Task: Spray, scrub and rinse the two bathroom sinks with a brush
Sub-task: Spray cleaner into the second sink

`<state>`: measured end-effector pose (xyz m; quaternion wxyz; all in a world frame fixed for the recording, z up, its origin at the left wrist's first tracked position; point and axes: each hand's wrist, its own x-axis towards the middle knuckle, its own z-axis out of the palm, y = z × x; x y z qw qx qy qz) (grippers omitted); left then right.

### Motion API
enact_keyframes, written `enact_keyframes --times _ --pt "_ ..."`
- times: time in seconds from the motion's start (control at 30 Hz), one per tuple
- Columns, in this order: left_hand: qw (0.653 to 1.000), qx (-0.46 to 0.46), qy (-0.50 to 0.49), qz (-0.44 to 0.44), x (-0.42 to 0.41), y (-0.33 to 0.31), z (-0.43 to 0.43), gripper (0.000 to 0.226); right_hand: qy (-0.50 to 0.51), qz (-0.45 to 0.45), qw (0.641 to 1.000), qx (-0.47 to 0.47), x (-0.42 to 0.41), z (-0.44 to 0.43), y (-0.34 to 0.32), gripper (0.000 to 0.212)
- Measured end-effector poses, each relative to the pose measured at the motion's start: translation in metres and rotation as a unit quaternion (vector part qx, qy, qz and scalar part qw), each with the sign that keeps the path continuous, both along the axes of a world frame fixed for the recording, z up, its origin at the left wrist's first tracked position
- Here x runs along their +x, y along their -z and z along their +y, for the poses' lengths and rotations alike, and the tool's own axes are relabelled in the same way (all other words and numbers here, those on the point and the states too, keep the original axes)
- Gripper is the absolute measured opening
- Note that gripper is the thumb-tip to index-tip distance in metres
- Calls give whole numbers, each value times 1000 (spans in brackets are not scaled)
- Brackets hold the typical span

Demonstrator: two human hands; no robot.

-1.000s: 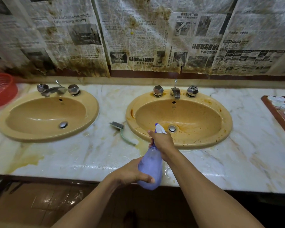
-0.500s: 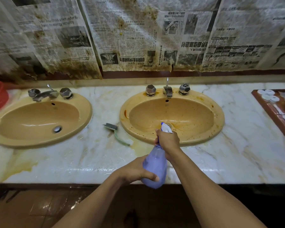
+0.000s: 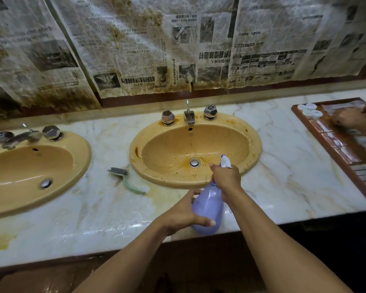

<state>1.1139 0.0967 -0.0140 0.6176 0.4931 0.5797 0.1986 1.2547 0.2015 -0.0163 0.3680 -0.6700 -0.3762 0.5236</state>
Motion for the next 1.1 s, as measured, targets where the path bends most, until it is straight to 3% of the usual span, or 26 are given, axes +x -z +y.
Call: enact_keyframes --times 0.07,0.13,0.2,0.3,0.4,0.53,0.77,0.83,1.1 --pt "998 43 13 44 10 1 3 105 13 -27 1000 -2 7 4 0 35" --pt "995 68 24 69 18 0 8 115 -10 13 1000 14 11 7 0 22" --pt "994 63 36 77 20 0 14 117 -53 51 997 16 14 12 -2 35" --pt "993 60 57 85 19 -1 19 113 -63 72 995 13 15 15 -5 32" --pt "992 68 60 87 16 0 18 112 -2 80 997 -17 9 17 -3 22" --pt "992 67 44 93 9 0 20 99 32 41 999 -10 -2 17 -3 11" --pt "990 70 60 102 1 -3 30 94 -60 55 996 19 -3 19 -10 35" --pt "990 72 68 100 3 -3 31 94 -31 34 999 26 -1 20 -11 23" --pt "990 65 91 85 15 -2 30 105 60 -21 997 40 15 8 -6 20"
